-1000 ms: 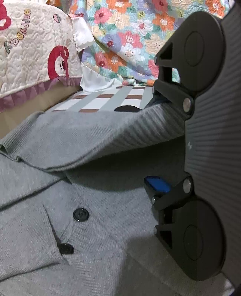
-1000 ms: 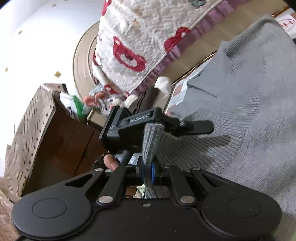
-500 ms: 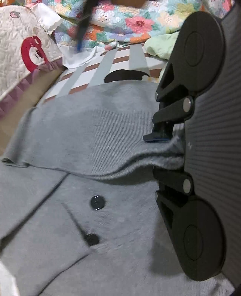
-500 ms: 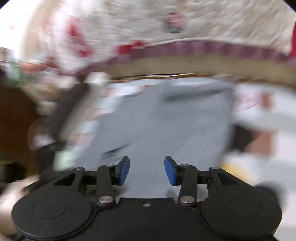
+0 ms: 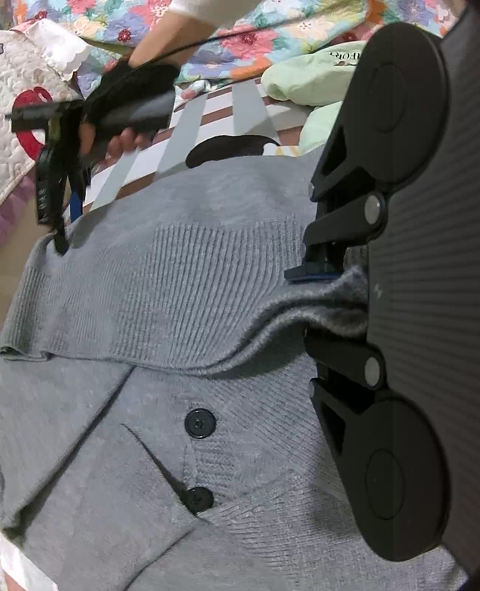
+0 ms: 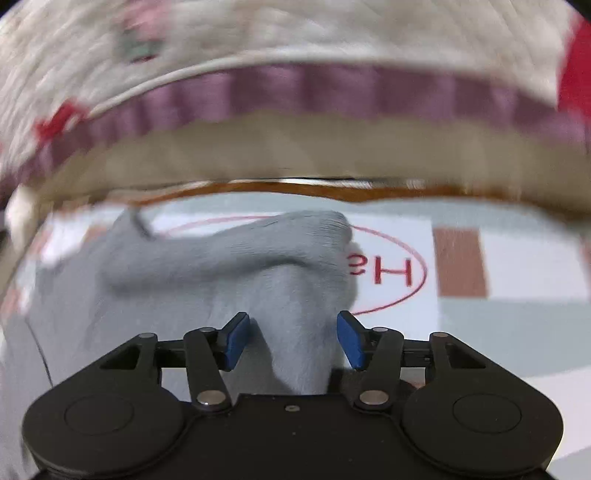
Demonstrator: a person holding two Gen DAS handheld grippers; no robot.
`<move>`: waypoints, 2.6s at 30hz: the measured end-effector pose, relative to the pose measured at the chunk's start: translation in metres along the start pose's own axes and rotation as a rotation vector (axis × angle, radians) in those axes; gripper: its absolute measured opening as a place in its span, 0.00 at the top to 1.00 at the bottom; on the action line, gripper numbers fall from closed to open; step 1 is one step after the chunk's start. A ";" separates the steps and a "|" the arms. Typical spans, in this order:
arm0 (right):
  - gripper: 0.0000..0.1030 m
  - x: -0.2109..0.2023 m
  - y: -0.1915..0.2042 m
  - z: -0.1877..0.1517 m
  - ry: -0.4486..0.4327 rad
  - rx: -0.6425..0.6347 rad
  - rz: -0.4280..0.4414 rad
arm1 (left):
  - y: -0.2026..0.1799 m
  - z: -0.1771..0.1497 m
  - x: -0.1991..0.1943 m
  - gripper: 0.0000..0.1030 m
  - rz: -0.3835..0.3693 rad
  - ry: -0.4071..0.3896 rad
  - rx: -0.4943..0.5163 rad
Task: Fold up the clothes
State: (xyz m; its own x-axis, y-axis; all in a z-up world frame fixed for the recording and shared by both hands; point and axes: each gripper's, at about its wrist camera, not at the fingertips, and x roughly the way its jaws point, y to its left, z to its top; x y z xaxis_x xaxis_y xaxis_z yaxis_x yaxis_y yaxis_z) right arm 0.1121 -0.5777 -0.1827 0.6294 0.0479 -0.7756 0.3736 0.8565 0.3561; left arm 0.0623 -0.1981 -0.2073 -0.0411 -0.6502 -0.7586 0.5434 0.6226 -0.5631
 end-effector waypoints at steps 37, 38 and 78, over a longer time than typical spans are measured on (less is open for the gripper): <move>0.50 -0.117 0.225 -0.251 0.277 -0.729 0.332 | 0.135 -0.007 -0.147 0.17 0.459 -0.065 -0.378; 0.47 -0.119 0.227 -0.257 0.247 -0.768 0.318 | 0.142 -0.005 -0.139 0.17 0.433 -0.020 -0.404; 0.56 -0.168 0.179 -0.268 0.202 -0.536 0.641 | 0.088 -0.014 -0.133 0.83 0.438 -0.133 -0.158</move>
State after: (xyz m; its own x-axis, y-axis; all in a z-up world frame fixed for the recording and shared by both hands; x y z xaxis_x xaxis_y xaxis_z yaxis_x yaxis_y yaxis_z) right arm -0.1092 -0.2944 -0.1286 0.4565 0.6528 -0.6046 -0.4173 0.7572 0.5025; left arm 0.1041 -0.0513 -0.1604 0.2767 -0.3561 -0.8925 0.3516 0.9019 -0.2509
